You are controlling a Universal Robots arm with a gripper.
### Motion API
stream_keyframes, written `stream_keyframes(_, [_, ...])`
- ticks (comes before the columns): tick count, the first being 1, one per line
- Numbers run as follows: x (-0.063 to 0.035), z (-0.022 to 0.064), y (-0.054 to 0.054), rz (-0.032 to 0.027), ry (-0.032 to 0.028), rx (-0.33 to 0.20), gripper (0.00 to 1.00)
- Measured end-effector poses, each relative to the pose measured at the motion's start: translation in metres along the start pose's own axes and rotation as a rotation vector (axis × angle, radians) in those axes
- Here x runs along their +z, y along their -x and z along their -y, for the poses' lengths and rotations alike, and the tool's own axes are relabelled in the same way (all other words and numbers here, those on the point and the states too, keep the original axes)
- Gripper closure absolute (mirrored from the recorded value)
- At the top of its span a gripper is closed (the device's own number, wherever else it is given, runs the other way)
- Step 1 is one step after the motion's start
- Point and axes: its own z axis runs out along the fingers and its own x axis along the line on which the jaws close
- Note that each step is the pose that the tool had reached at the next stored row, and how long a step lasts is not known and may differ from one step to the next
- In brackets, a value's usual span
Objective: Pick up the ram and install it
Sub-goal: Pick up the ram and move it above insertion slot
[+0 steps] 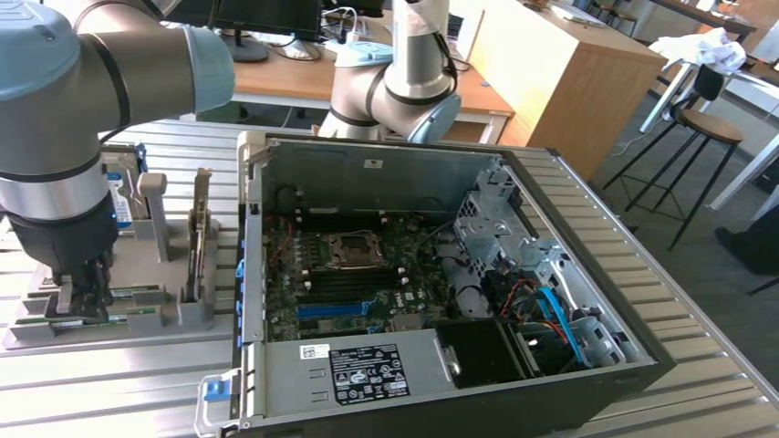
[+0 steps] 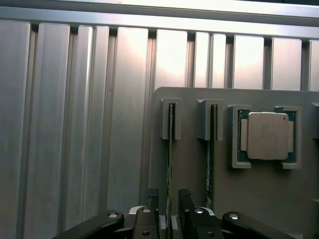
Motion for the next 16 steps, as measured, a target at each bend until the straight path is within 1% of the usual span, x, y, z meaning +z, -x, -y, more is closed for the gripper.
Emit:
stream_keyframes(7, [0.0007,0.0077,-0.0003,0.0027,-0.0002,0.000,0.70])
stream_keyframes(12, [0.0012,0.0079,-0.0002,0.0028,-0.0002,0.000,0.70])
stream_keyframes(16, [0.0061,0.0081,-0.0003,0.0037,-0.0001,0.000,0.70])
